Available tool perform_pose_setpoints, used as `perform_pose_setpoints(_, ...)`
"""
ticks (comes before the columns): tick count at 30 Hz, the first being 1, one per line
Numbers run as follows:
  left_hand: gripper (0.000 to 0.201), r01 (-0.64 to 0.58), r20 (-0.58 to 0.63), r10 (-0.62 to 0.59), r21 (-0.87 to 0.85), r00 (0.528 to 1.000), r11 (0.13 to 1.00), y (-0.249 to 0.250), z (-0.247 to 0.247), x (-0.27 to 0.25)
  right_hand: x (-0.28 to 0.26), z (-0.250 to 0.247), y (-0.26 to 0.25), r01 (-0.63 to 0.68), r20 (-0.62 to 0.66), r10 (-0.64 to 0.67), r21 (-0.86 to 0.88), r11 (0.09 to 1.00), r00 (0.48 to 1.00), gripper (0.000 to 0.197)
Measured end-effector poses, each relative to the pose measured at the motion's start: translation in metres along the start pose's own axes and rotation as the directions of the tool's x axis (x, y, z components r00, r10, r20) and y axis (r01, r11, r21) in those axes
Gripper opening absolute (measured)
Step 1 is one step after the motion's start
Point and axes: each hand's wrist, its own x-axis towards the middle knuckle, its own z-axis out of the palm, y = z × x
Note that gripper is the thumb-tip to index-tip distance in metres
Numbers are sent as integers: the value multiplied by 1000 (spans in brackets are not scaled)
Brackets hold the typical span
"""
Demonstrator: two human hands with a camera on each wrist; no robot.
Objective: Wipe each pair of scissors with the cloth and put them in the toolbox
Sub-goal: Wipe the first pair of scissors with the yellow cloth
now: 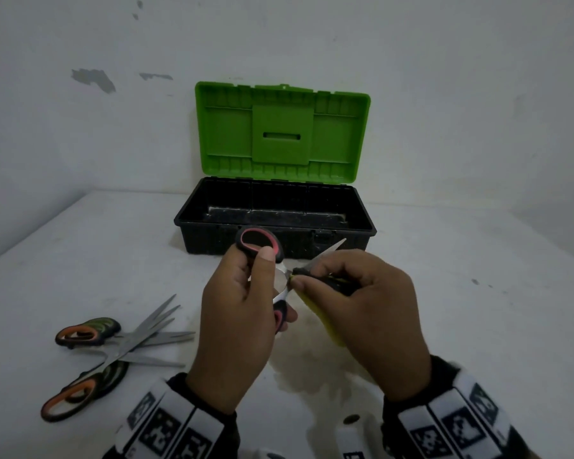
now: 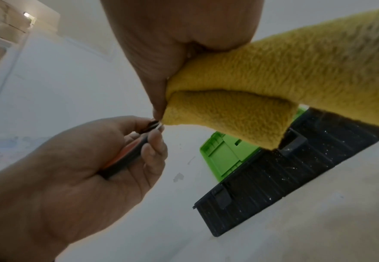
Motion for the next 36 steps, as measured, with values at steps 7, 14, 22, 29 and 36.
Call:
perform_pose_setpoints(7, 23, -2, 6, 2, 1, 1000, 1000, -1, 0, 0, -5, 2, 6, -267, -30, 269, 51, 962, 963, 32)
perform_pose_setpoints(14, 23, -10, 22, 11, -25, 1000, 1000, -1, 2, 0, 0, -3, 7, -325, 17, 326, 130, 937, 945, 23)
perform_pose_setpoints(22, 24, 16, 40, -13, -60, 999, 998, -3, -2, 3, 9, -10, 13, -332, -15, 339, 169, 928, 941, 29)
perform_pose_setpoints(29, 24, 32, 46, -27, -94, 999, 995, -1, -4, 4, 13, -13, 14, -325, 6, 330, 182, 928, 944, 33)
perform_pose_setpoints(36, 25, 53, 55, -47, -118, 997, 992, -1, -6, 3, 14, -17, 14, -338, 20, 341, 189, 922, 940, 34)
